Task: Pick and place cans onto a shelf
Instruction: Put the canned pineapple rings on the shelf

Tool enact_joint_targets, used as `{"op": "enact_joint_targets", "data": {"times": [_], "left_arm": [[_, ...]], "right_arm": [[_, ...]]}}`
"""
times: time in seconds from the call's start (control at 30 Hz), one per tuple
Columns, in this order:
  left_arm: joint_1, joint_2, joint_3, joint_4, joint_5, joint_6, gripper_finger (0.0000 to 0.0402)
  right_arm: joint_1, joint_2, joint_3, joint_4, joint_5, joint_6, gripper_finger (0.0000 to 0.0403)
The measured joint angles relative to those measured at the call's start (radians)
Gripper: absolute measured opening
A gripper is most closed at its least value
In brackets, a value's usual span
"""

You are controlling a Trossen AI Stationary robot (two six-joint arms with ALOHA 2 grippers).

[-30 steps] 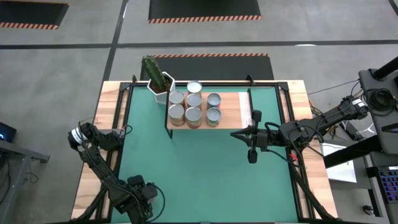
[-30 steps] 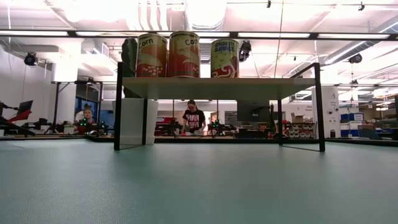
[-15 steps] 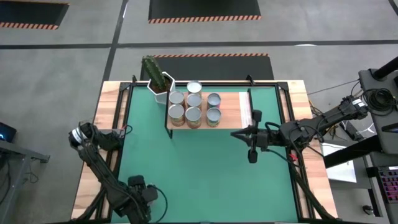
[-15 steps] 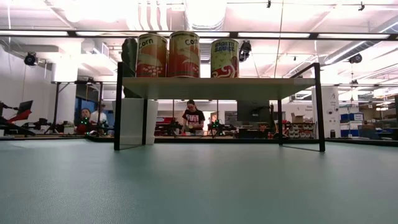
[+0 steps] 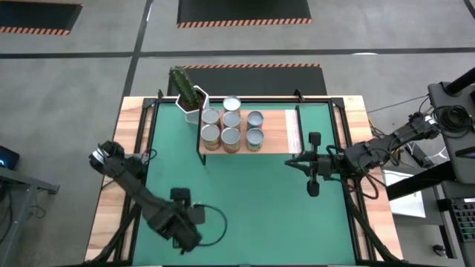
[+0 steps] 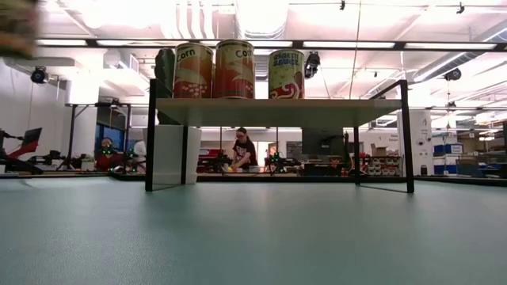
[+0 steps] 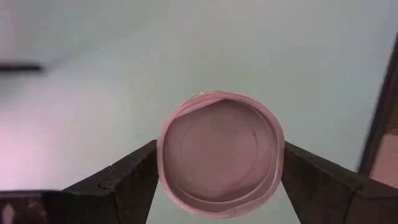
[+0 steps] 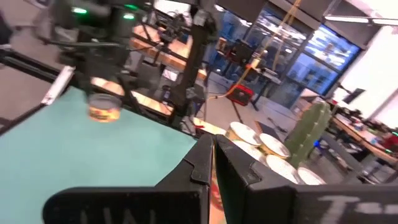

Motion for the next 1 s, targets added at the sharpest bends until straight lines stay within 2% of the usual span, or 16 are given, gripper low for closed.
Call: {"op": "enact_joint_targets", "data": {"times": [0.23, 0.33, 0.47, 0.6, 0.67, 0.73, 0.87, 1.0], "left_arm": [[0.163, -0.001, 0.110, -0.057, -0.030, 0.293, 0.0282], [0.238, -0.001, 0.167, -0.060, -0.073, 0.385, 0.0282], [0.329, -0.001, 0.272, -0.075, -0.079, 0.489, 0.0282], [0.407, 0.002, 0.420, -0.081, -0.081, 0.571, 0.0282], [0.438, 0.015, 0.504, -0.085, -0.113, 0.602, 0.0282], [0.461, 0.038, 0.593, -0.085, -0.150, 0.640, 0.0282], [0.489, 0.108, 0.772, -0.084, -0.157, 0.734, 0.0282], [0.509, 0.093, 0.689, 0.037, -0.143, 0.850, 0.0282]], "right_arm": [[0.079, -0.005, 0.000, -0.025, -0.001, 0.011, 0.0009], [0.105, -0.005, 0.000, -0.024, 0.000, 0.015, 0.0009], [0.136, -0.006, 0.000, -0.028, 0.001, 0.030, 0.0009], [0.161, -0.006, 0.000, -0.029, 0.038, 0.031, 0.0009], [0.175, -0.006, 0.000, -0.035, 0.078, 0.031, 0.0009], [0.187, -0.007, 0.000, -0.039, 0.102, 0.030, 0.0009], [0.207, -0.019, 0.000, -0.054, 0.105, 0.027, 0.0009], [0.230, -0.037, -0.004, -0.080, 0.105, 0.020, 0.0009]]}}
